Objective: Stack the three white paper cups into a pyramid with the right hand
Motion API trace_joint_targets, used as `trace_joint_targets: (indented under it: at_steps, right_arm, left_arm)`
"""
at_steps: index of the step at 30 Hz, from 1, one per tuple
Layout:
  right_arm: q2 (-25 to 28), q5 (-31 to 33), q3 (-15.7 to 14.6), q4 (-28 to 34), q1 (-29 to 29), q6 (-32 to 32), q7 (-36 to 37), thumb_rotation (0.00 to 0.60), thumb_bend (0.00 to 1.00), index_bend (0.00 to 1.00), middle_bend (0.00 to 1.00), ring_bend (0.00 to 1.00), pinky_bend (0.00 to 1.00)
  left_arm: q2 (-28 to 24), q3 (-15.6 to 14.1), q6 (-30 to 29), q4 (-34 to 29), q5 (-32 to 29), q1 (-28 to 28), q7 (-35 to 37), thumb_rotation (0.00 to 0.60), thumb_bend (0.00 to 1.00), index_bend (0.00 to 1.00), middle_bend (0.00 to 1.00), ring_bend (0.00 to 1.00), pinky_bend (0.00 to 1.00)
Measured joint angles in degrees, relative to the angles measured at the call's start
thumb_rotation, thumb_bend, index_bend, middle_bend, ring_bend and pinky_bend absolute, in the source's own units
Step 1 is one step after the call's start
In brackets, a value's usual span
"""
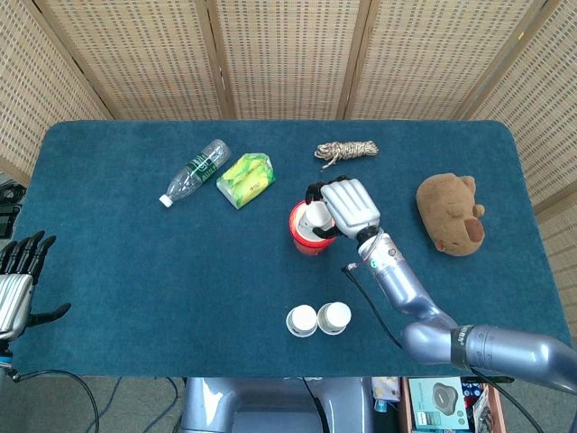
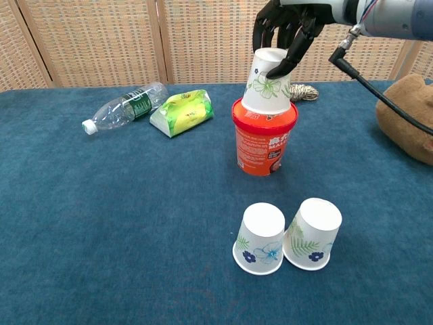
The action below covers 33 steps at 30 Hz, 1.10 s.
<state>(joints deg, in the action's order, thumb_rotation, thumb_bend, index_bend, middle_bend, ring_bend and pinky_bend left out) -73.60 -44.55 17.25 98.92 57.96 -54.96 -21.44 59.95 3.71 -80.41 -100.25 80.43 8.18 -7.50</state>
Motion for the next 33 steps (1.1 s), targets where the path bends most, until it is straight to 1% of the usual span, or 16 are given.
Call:
trace_joint_targets:
  at_steps: [6, 9, 13, 16, 19, 22, 25, 33]
  right_arm:
    - [4.8, -6.3, -1.6, 7.1, -3.5, -2.7, 0.6, 0.6, 0.39, 0.48, 0.56, 0.47, 0.35]
    - [7.4, -10.4, -3.2, 11.4, -6.1, -4.3, 0.9, 0.6, 0.41, 0.48, 0.57, 0.47, 0.35]
    - [9.5, -18.5, -7.1, 15.9, -10.5, -7.6, 1.1, 0.6, 0.41, 0.48, 0.57, 0.47, 0.35]
    - [10.2, -24.3, -10.2, 18.2, -14.0, -10.0, 1.1, 0.6, 0.42, 0.48, 0.57, 0.47, 0.35]
    - [10.2, -28.7, -13.2, 19.6, -17.4, -12.4, 0.9, 0.6, 0.42, 0.48, 0.57, 0.47, 0.35]
    - [9.5, -30.9, -15.0, 20.1, -19.5, -13.7, 0.3, 0.6, 0.42, 0.48, 0.57, 0.47, 0.35]
    - [9.0, -32.5, -15.9, 20.3, -20.7, -14.0, -0.4, 0.6, 0.42, 0.48, 0.57, 0.47, 0.35]
    - [7.7, -34.5, -16.7, 20.4, -22.3, -13.4, -1.5, 0.6, 0.42, 0.48, 0.57, 0.47, 0.35]
  left_arm:
    - [-1.2, -0.4, -0.3, -1.3, 1.2, -0.2, 0.3, 0.6, 0.12, 0.0, 0.0, 0.0, 0.0]
    - [-2.2, -0.8, -0.6, -2.4, 2.3, -0.3, 0.5, 0.6, 0.12, 0.0, 0.0, 0.0, 0.0]
    - [-4.2, -1.2, -0.5, -4.6, 4.0, -0.1, 1.0, 0.6, 0.12, 0.0, 0.0, 0.0, 0.0]
    - [-4.8, -1.5, -1.0, -5.7, 5.7, -0.2, 1.3, 0.6, 0.12, 0.0, 0.0, 0.0, 0.0]
    - [-5.1, -2.1, -1.7, -6.1, 7.4, -0.4, 1.5, 0.6, 0.12, 0.0, 0.0, 0.0, 0.0]
    - [-5.3, -2.6, -2.6, -6.3, 9.0, -0.8, 1.8, 0.6, 0.12, 0.0, 0.0, 0.0, 0.0]
    - [-5.5, -2.9, -3.5, -6.2, 9.8, -1.2, 2.5, 0.6, 0.12, 0.0, 0.0, 0.0, 0.0]
    - [-5.7, -2.8, -3.7, -5.8, 9.8, -1.3, 3.6, 0.6, 0.12, 0.0, 0.0, 0.0, 0.0]
